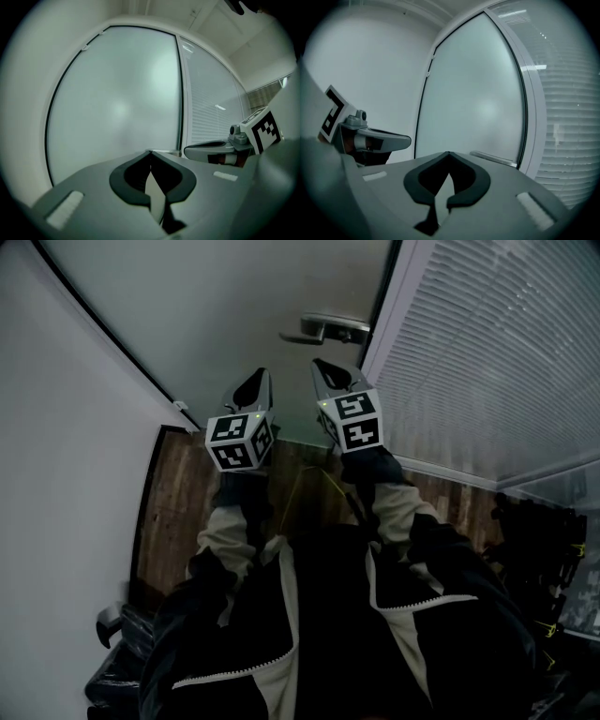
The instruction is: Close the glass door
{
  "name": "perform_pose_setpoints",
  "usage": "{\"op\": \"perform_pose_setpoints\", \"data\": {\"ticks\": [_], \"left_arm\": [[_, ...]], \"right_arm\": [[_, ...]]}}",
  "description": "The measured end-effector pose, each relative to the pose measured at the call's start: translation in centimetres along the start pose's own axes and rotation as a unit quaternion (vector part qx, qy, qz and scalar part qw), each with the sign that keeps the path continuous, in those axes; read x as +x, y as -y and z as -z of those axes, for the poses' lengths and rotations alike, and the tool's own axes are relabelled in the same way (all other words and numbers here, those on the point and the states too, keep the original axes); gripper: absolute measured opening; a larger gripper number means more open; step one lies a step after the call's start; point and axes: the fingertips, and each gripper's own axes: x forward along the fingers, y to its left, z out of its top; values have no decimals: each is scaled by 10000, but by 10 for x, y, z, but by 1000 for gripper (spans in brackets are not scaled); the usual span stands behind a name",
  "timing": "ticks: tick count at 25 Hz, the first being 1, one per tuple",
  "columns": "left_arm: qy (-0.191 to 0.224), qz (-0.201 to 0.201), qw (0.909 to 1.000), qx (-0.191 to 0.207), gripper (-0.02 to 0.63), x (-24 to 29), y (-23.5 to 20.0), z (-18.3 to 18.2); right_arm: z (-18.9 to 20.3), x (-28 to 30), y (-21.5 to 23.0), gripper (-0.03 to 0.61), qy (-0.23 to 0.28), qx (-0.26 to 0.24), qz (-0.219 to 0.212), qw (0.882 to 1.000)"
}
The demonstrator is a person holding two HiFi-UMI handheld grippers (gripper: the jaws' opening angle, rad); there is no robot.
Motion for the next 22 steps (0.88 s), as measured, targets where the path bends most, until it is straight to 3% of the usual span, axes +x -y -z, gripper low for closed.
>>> {"op": "perform_pose_setpoints", "data": {"ticks": [9,22], "left_arm": [[12,55,9998,201,0,1,9,-6],[-63,122,9996,231,0,-13,16,-1]], "right_arm": [[-3,0,-1,2,70,92,-70,9999],[-5,-5,-26,2,68,-148,-251,9996]]}}
